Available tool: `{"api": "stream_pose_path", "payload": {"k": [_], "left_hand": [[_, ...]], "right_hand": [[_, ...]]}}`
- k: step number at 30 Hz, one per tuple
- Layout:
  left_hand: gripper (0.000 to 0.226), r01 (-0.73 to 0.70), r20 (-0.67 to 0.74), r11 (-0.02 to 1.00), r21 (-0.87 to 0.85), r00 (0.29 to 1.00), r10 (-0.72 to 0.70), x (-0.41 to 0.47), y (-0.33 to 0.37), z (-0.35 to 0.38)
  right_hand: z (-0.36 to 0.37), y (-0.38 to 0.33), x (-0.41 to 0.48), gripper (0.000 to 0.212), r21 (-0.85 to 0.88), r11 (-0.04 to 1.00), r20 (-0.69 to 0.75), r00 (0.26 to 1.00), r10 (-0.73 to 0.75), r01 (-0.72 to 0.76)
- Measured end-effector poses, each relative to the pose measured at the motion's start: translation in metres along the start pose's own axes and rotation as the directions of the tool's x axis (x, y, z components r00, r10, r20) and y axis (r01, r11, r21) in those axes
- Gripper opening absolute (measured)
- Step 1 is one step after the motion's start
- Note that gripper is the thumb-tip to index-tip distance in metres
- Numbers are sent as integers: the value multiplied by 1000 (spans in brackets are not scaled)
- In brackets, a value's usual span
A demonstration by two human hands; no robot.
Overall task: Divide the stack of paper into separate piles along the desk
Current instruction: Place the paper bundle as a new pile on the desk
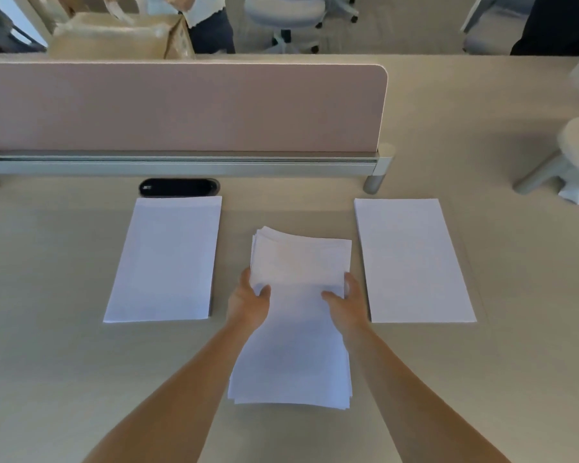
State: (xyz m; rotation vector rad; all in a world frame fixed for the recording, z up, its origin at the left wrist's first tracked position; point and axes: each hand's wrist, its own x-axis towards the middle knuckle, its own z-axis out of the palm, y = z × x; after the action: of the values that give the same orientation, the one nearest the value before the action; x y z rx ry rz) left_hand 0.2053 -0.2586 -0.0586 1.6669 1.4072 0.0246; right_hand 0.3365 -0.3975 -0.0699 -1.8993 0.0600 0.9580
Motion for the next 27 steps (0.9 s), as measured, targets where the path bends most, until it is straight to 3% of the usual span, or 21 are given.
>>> {"api": "stream_pose_path", "payload": {"k": [3, 7, 11, 15, 18, 22, 27], "left_hand": [[54, -36, -12, 999, 18, 999, 36, 2, -1, -1], [46, -45, -67, 998, 50, 997, 49, 3, -2, 0], [48, -43, -23, 993, 112, 999, 46, 4, 0, 1], [52, -39, -8, 994, 101, 999, 40, 2, 5, 1], [58, 1, 26, 999, 46, 1000, -2, 3, 4, 0], [57, 20, 31, 1000, 13, 999, -21, 5, 4, -3], [56, 46, -2, 997, 55, 999, -46, 5, 5, -2]], "right_hand": [[6, -6, -3, 48, -17, 1000, -49, 999, 22, -23], [15, -15, -13, 75, -308, 951, -130, 991, -19, -22], [26, -16, -28, 82, -615, 788, -84, 992, -97, 25], [35, -14, -36, 82, -739, 670, -50, 985, -165, 74], [42, -16, -39, 82, -729, 676, -27, 984, -178, 102], [42, -21, -33, 80, -604, 797, -183, 978, -96, -35], [31, -21, -26, 77, -572, 818, -183, 982, -48, -66]]}}
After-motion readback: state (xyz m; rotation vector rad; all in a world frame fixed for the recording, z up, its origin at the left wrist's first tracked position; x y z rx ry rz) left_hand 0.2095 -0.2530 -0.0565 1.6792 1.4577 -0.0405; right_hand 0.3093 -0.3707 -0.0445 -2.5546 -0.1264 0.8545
